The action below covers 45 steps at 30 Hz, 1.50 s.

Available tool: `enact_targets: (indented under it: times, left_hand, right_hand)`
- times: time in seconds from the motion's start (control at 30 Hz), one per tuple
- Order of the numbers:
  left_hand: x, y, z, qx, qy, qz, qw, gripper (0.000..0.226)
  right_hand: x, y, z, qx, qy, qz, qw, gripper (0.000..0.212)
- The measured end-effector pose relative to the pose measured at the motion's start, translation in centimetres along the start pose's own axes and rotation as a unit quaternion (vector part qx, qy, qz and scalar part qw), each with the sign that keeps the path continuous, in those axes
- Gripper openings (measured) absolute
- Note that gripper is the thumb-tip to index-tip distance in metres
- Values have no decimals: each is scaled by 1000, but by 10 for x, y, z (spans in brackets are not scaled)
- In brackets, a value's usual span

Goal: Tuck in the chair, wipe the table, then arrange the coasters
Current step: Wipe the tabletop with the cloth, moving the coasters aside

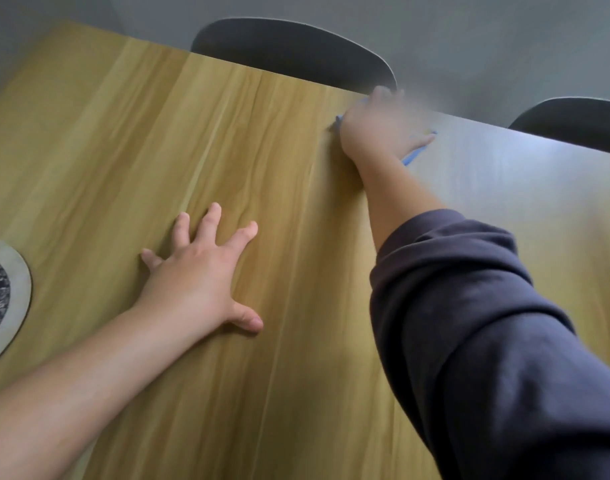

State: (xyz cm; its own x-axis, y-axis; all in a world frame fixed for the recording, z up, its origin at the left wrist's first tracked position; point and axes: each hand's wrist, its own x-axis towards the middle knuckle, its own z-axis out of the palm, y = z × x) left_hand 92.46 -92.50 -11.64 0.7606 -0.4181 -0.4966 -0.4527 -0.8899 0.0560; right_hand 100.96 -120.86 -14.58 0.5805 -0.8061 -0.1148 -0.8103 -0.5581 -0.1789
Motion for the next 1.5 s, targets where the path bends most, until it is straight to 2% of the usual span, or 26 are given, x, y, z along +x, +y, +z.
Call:
enact_targets:
  times: [0.1, 0.2, 0.37, 0.47, 0.57, 0.67, 0.73, 0.83, 0.9, 1.03, 1.1, 1.23, 1.4, 1.5]
  left_hand:
    - [-1, 0, -1, 1, 0, 1, 1000, 135]
    - [-2, 0, -2, 1, 0, 3, 1000, 134]
    - [-4, -1, -2, 12, 4, 6, 1000, 133]
    - [-4, -1, -2, 9, 2, 10, 1000, 133]
    - [-4, 1, -2, 7, -3, 8, 1000, 134]
    - [-4, 0, -2, 1, -4, 5, 1000, 134]
    - [-3, 0, 0, -3, -2, 4, 1000, 134]
    - [-3, 1, -1, -8, -7, 0, 1000, 134]
    - [-3, 2, -1, -10, -9, -1, 1000, 133]
    - [-3, 4, -5, -18, -13, 0, 1000, 131]
    - [-5, 5, -6, -20, -14, 1, 1000, 130]
    - [-9, 4, -7, -39, 5, 5, 999, 129]
    - [-31, -12, 13, -76, 93, -1, 993, 125]
    - [-43, -37, 16, -66, 88, 13, 994, 123]
  right_hand:
    - [-18, -30, 6, -2, -13, -111, 994, 57]
    - [-44, -44, 11, -17, -38, -244, 969, 56]
    - [-87, 2, 12, -57, -41, -417, 906, 56]
    - [-81, 37, 7, -58, -34, -404, 912, 55]
    - [-46, 42, 1, -35, -26, -300, 953, 52]
    - [-16, 14, 1, -10, -23, -201, 979, 54]
    - [-7, -7, 4, -8, -21, -178, 984, 57]
    - [-3, -29, 5, -11, -33, -198, 980, 57]
    - [-8, -32, 6, -34, -42, -240, 969, 58]
    - [-34, -25, 8, -69, -52, -378, 922, 57]
    - [-57, -15, 11, -73, -51, -419, 904, 56]
    - [-107, 8, 14, -69, -49, -440, 894, 56]
    - [-179, 38, 11, -69, -53, -433, 897, 56]
    - [-225, 61, 9, -77, -67, -448, 888, 57]
